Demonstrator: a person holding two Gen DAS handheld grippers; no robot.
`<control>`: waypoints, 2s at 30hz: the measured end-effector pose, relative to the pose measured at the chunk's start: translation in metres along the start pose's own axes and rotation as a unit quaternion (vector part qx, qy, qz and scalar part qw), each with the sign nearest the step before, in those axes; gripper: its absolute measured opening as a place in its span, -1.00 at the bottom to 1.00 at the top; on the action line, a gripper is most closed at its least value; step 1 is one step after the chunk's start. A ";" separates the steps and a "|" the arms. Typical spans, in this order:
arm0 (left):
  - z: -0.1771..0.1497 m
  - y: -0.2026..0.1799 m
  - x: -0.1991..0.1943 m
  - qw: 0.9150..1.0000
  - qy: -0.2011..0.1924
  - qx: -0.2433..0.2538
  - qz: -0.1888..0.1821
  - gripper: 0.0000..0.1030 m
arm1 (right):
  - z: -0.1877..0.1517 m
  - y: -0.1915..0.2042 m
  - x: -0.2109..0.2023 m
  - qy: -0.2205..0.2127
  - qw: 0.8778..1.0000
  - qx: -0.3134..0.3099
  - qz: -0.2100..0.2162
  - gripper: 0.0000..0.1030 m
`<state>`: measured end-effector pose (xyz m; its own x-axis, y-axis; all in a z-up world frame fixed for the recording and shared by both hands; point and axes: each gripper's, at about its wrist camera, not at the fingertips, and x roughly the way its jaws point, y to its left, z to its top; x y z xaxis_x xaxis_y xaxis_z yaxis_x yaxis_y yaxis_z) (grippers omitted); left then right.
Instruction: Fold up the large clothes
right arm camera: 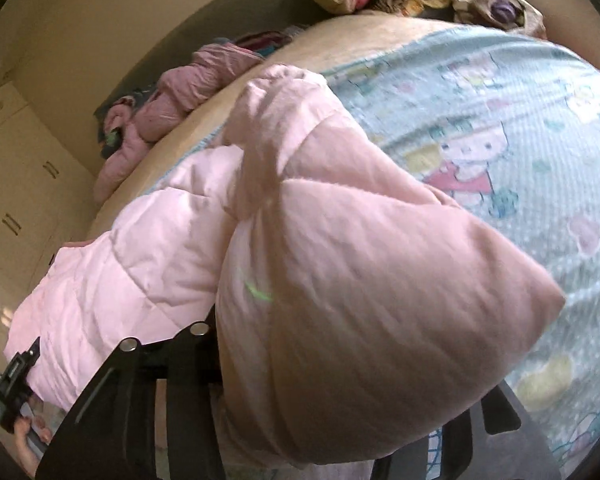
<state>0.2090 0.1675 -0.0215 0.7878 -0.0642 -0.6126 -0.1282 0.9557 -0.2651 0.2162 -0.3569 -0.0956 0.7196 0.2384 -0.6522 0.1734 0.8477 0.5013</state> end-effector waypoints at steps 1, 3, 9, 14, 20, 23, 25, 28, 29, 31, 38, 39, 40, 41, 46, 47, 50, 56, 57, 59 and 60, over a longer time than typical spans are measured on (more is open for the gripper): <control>0.000 0.001 0.000 1.000 0.000 0.000 -0.001 -0.19 | -0.001 -0.004 0.001 0.005 1.000 0.017 0.004 0.08; -0.001 0.003 0.001 1.000 0.002 0.000 -0.002 -0.18 | -0.001 -0.013 0.006 0.020 0.998 0.054 0.011 0.24; -0.002 0.007 0.003 1.000 0.010 0.001 -0.006 -0.10 | 0.001 -0.009 -0.004 0.019 0.998 0.042 -0.035 0.79; -0.004 0.010 0.004 1.000 0.018 0.002 -0.006 -0.04 | -0.007 -0.009 -0.020 0.020 0.998 0.022 -0.061 0.84; -0.005 0.009 0.001 1.000 0.029 0.010 0.001 0.11 | -0.012 -0.006 -0.047 -0.006 0.995 -0.020 -0.095 0.91; -0.007 0.008 -0.001 0.999 0.034 0.016 0.011 0.33 | -0.010 -0.002 -0.058 -0.020 0.994 -0.036 -0.103 0.91; -0.010 0.005 -0.006 0.999 0.032 0.026 0.024 0.70 | -0.011 0.000 -0.070 -0.033 0.993 -0.044 -0.103 0.91; -0.013 0.001 -0.025 0.998 0.003 0.042 0.056 0.82 | -0.014 0.007 -0.087 -0.054 0.991 -0.066 -0.100 0.91; -0.013 0.001 -0.029 0.998 0.000 0.041 0.056 0.82 | -0.016 0.013 -0.096 -0.067 0.990 -0.081 -0.096 0.91; -0.014 0.000 -0.043 0.998 -0.009 0.042 0.055 0.82 | -0.018 0.020 -0.107 -0.079 0.987 -0.103 -0.091 0.91; -0.018 -0.013 -0.100 0.997 -0.042 0.054 0.035 0.82 | -0.036 0.064 -0.151 -0.108 0.975 -0.187 -0.051 0.92; -0.021 -0.016 -0.109 0.997 -0.048 0.056 0.030 0.82 | -0.040 0.068 -0.157 -0.112 0.974 -0.190 -0.045 0.92; -0.024 -0.020 -0.117 0.996 -0.053 0.059 0.027 0.82 | -0.043 0.071 -0.162 -0.116 0.973 -0.194 -0.039 0.92; -0.026 -0.022 -0.121 0.996 -0.055 0.061 0.026 0.82 | -0.046 0.074 -0.167 -0.117 0.973 -0.196 -0.036 0.92; -0.044 -0.034 -0.146 0.995 -0.066 0.070 0.017 0.82 | -0.060 0.084 -0.180 -0.124 0.969 -0.214 -0.011 0.92; -0.048 -0.036 -0.150 0.995 -0.066 0.071 0.013 0.82 | -0.064 0.086 -0.183 -0.125 0.968 -0.218 -0.007 0.92; -0.059 -0.044 -0.158 0.995 -0.061 0.074 0.003 0.82 | -0.073 0.090 -0.189 -0.127 0.965 -0.230 0.003 0.92; -0.081 -0.057 -0.168 0.995 -0.055 0.084 0.002 0.82 | -0.091 0.092 -0.195 -0.121 0.962 -0.244 0.017 0.92; -0.083 -0.058 -0.168 0.995 -0.053 0.087 0.006 0.82 | -0.095 0.091 -0.195 -0.118 0.962 -0.244 0.017 0.92; -0.089 -0.060 -0.170 0.995 -0.053 0.086 0.012 0.82 | -0.102 0.089 -0.193 -0.106 0.963 -0.246 0.021 0.92; -0.092 -0.060 -0.172 0.994 -0.057 0.088 0.015 0.82 | -0.106 0.087 -0.193 -0.103 0.964 -0.245 0.020 0.92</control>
<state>0.0254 0.0947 0.0316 0.8495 -0.0118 -0.5274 -0.0533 0.9927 -0.1081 0.0214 -0.2787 0.0138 0.8462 0.2198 -0.4853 -0.1602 0.9737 0.1617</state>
